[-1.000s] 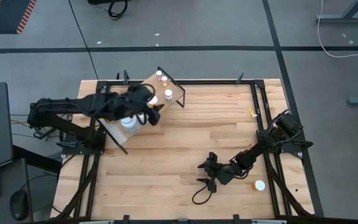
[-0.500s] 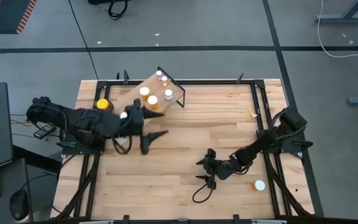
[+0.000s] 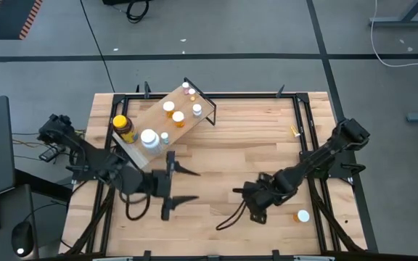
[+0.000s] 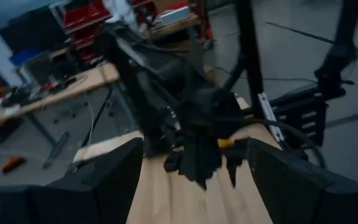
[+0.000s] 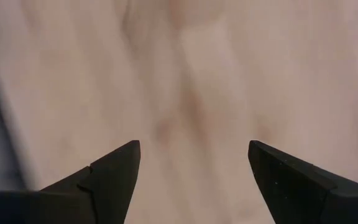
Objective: Pick and place medicine bottles onto shelf by color
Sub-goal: Put the orange pill bottle on the shelf
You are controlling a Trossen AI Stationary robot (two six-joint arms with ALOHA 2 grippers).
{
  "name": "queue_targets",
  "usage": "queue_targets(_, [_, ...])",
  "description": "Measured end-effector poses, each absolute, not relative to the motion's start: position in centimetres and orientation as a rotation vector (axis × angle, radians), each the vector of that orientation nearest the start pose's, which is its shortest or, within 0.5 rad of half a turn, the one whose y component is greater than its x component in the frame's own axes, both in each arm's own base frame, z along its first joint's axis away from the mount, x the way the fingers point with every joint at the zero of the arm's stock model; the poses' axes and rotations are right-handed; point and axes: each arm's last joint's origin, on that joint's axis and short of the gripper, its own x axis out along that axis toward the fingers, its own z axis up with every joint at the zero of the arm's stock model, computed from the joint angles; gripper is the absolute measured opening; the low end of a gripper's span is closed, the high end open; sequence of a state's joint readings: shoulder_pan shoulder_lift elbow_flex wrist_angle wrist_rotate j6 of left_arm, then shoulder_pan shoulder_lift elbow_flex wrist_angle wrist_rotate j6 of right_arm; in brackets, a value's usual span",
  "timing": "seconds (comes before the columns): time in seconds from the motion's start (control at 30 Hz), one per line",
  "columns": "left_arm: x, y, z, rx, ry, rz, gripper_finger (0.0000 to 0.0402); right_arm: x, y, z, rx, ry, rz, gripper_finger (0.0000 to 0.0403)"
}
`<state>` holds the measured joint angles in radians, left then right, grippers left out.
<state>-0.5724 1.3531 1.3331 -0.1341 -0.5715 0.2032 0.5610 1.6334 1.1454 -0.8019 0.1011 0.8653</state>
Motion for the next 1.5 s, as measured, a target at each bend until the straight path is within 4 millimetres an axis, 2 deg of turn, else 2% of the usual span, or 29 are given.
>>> queue_targets(0.1, [26.8,-15.9,39.5,0.325,0.131,-0.031,0.0293,25.1,17.7,22.1,0.452,1.364,-0.196,0.0308])
queue_targets(0.2, [27.6,-16.4,38.5,0.336,0.159,-0.038,0.0293,23.0,19.3,21.8,0.523,1.449,-0.294,0.0308])
queue_targets(0.3, [28.8,-16.9,37.7,0.353,0.149,-0.043,0.0293,20.3,20.7,21.2,0.501,1.53,-0.436,0.0308])
queue_targets(0.4, [29.3,-16.5,38.0,0.331,0.114,-0.027,0.0293,17.7,22.2,20.9,0.471,1.591,-0.547,0.0308])
queue_targets(0.6, [30.5,-16.0,37.1,0.263,0.141,-0.028,0.0293,14.3,24.3,20.9,0.52,1.54,-0.652,0.0308])
queue_targets(0.77, [31.2,-16.2,36.4,0.254,0.145,-0.028,0.0293,12.2,24.6,21.0,0.486,1.531,-0.747,0.0308])
queue_targets(0.93, [31.4,-16.0,36.4,0.243,0.146,-0.016,0.0293,11.2,25.0,20.4,0.497,1.506,-0.737,0.0313])
queue_targets(1.23, [31.3,-16.1,36.2,0.242,0.164,-0.019,0.0293,10.9,24.9,18.5,0.519,1.501,-0.714,0.0335])
queue_targets(1.5, [31.3,-16.1,36.2,0.234,0.165,-0.018,0.0293,10.7,24.4,17.5,0.508,1.5,-0.729,0.032])
